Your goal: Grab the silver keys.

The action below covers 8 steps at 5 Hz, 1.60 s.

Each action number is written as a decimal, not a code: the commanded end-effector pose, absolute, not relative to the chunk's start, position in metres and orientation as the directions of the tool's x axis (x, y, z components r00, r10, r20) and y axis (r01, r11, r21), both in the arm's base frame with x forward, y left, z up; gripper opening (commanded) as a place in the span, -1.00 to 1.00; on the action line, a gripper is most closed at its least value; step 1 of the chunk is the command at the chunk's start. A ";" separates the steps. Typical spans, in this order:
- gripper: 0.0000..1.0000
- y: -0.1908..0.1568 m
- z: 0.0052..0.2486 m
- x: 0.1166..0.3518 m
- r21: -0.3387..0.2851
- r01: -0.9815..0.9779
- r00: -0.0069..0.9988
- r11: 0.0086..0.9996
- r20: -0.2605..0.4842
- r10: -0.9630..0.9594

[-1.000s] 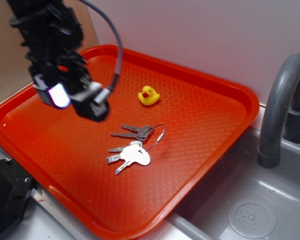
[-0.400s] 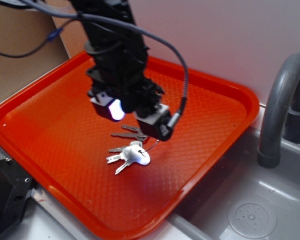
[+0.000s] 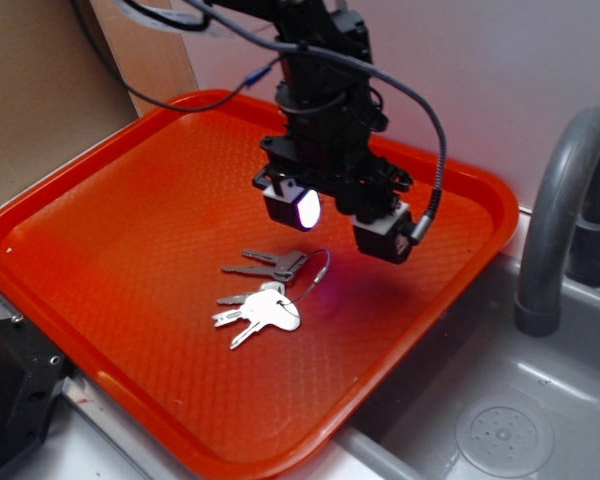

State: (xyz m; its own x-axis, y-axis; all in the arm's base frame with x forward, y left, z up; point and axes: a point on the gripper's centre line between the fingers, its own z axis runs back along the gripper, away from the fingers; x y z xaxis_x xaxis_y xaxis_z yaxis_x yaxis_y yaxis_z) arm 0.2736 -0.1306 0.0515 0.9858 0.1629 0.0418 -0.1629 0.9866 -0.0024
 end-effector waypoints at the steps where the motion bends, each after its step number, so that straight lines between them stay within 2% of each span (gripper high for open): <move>1: 1.00 -0.134 0.081 0.263 -0.043 -0.128 0.991 0.991 0.035 0.130; 2: 1.00 -0.131 0.105 0.244 -0.053 -0.106 0.992 0.993 0.059 0.110; 3: 1.00 -0.127 0.105 0.241 -0.049 -0.113 0.990 0.992 0.084 0.116; 5: 1.00 -0.131 0.075 0.239 -0.027 -0.099 0.994 0.995 0.042 0.100; 7: 1.00 -0.137 0.056 0.225 0.036 -0.065 0.998 0.997 0.028 0.064; 8: 0.71 -0.137 0.049 0.228 0.050 -0.083 0.996 0.995 0.014 0.083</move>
State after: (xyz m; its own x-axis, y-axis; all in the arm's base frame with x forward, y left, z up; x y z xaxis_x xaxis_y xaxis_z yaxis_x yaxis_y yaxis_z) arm 0.2248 -0.1301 0.0417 0.9960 0.0871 -0.0211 -0.0853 0.9935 0.0754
